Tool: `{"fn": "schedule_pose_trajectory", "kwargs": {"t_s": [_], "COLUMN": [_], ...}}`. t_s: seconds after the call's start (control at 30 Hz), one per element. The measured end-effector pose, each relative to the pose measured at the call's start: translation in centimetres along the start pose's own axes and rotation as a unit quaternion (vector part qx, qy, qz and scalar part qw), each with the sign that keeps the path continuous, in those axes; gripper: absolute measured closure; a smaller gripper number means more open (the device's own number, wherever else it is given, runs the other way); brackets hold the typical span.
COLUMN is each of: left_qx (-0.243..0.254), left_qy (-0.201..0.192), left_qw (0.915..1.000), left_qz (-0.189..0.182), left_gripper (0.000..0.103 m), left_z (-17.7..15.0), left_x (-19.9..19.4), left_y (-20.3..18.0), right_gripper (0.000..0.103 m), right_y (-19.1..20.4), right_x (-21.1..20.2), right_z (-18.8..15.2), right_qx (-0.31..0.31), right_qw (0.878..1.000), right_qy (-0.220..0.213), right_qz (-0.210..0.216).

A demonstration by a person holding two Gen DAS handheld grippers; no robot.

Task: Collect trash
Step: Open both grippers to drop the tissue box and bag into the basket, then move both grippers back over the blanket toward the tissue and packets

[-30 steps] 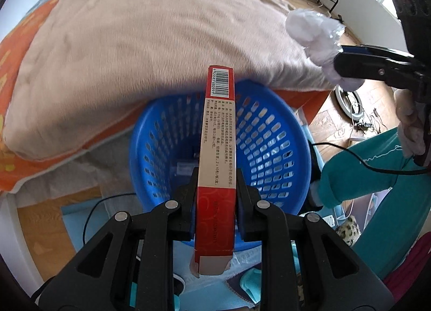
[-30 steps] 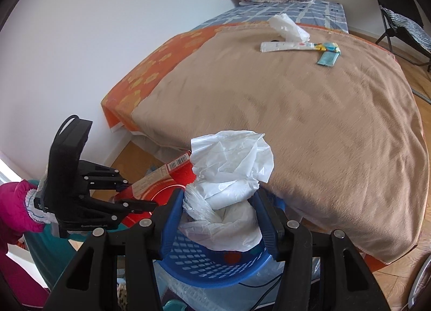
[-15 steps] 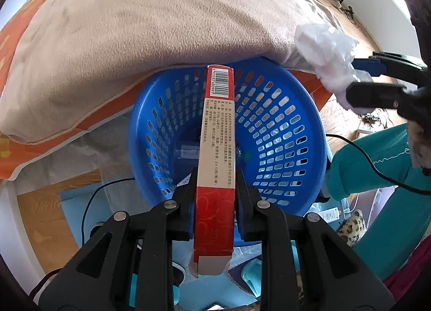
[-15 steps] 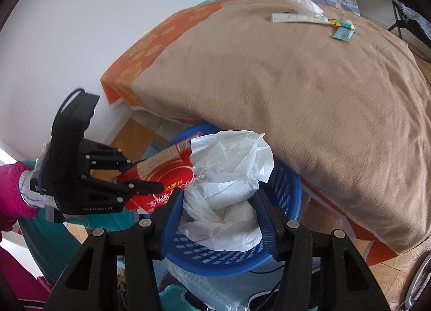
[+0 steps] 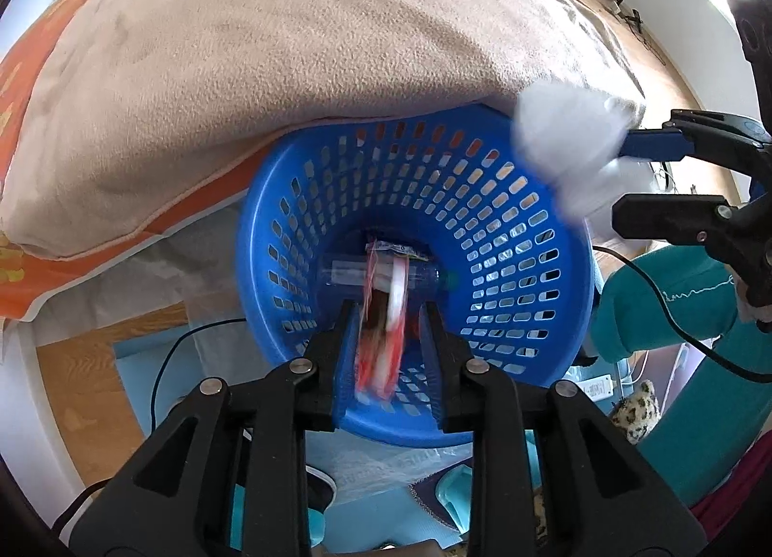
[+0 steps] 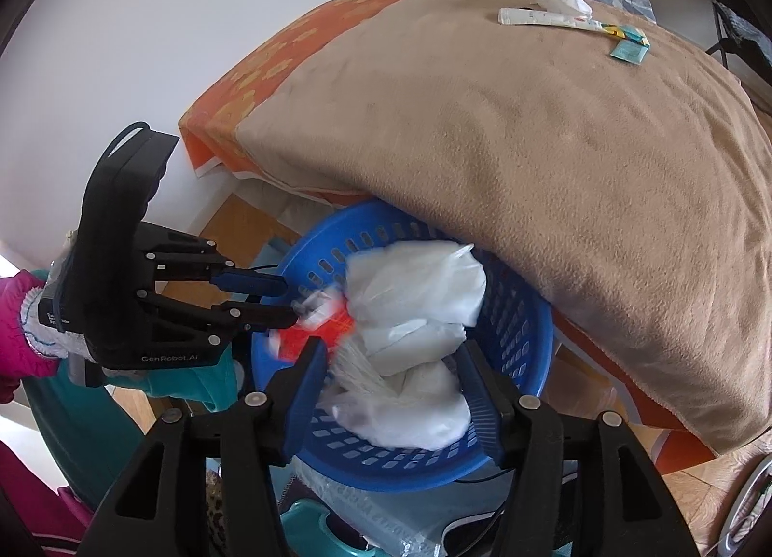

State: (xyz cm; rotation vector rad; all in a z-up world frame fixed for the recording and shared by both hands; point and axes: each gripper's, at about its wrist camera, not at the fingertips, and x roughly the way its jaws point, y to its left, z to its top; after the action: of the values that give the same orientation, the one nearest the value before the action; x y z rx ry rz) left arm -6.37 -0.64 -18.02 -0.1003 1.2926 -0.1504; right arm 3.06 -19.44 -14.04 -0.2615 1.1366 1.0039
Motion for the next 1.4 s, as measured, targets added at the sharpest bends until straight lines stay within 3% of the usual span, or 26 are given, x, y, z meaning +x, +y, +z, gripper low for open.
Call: {"fn": "schedule_pose_trajectory", "kwargs": {"t_s": [0.1,0.5,0.73,0.8,0.87,1.4], "left_qx": [0.0,0.002,-0.002,-0.002,-0.002,-0.009], "left_qy": [0.0,-0.004,-0.009,-0.011,-0.018,-0.046], "left_qw": [1.0,1.0,0.9999,0.9999,0.9998,0.9989], "left_qz": [0.0,0.002,0.004,0.003,0.004,-0.003], "left_gripper": [0.073,0.071,0.071,0.067,0.056,0.051], "left_z": [0.0,0.4,0.7,0.9,1.0,3.3], "left_x": [0.0,-0.1,-0.4,-0.5,-0.7,-2.4], "left_y": [0.0,-0.5,-0.3,-0.4,-0.5,-0.1], "right_gripper": [0.027,0.02,0.019,0.018,0.018,0.016], "right_y": [0.0,-0.2,-0.3,-0.4,-0.5,-2.1], "right_x": [0.0,-0.3,-0.7,-0.8,-1.0,-3.5], "right_z": [0.1,0.2,0.2,0.3,0.3,1.9], "right_qx": [0.001,0.001,0.002,0.004,0.005,0.035], "right_qw": [1.0,1.0,0.999,0.999,0.999,0.995], "right_qy": [-0.003,-0.012,-0.019,-0.022,-0.025,-0.074], "right_qz": [-0.006,-0.02,-0.026,-0.028,-0.028,-0.064]}}
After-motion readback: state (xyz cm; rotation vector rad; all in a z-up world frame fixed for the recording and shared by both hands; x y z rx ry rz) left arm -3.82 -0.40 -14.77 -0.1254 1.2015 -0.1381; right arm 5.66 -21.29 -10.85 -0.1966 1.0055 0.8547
